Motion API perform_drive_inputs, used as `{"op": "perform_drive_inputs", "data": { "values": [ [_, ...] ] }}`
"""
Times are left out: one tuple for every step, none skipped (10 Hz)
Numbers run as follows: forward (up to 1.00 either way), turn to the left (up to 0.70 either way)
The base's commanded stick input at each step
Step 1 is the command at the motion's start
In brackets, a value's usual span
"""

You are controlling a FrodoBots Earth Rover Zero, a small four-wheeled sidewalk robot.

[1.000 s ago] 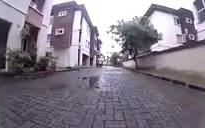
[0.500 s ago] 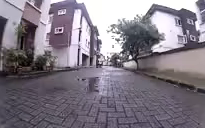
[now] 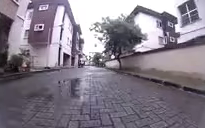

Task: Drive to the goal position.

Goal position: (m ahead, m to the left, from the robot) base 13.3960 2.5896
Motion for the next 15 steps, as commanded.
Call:
{"op": "perform_drive_inputs", "data": {
  "values": [
    [0.7, 0.0],
    [0.7, -0.14],
    [0.7, -0.27],
    [0.7, -0.07],
    [0.7, 0.0],
    [0.7, 0.0],
    [0.7, 0.0],
    [0.7, 0.0],
    [0.7, 0.0],
    [0.7, 0.0],
    [0.7, 0.0],
    [0.7, 0.0],
    [0.7, 0.0],
    [0.7, 0.0],
    [0.7, 0.0]
  ]
}}
